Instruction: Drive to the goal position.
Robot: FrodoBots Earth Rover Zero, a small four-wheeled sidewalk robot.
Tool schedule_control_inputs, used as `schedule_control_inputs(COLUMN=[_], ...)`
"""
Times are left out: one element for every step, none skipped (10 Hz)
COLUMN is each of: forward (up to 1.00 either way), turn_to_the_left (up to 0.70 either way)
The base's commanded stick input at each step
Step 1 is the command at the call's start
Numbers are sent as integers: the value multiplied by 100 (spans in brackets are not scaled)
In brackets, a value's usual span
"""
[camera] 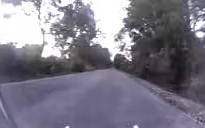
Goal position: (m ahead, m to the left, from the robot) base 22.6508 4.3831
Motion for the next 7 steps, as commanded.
schedule_control_inputs(forward=[70, 70, 70, 70, 70, 70, 70], turn_to_the_left=[0, 0, 0, 0, 0, 0, 0])
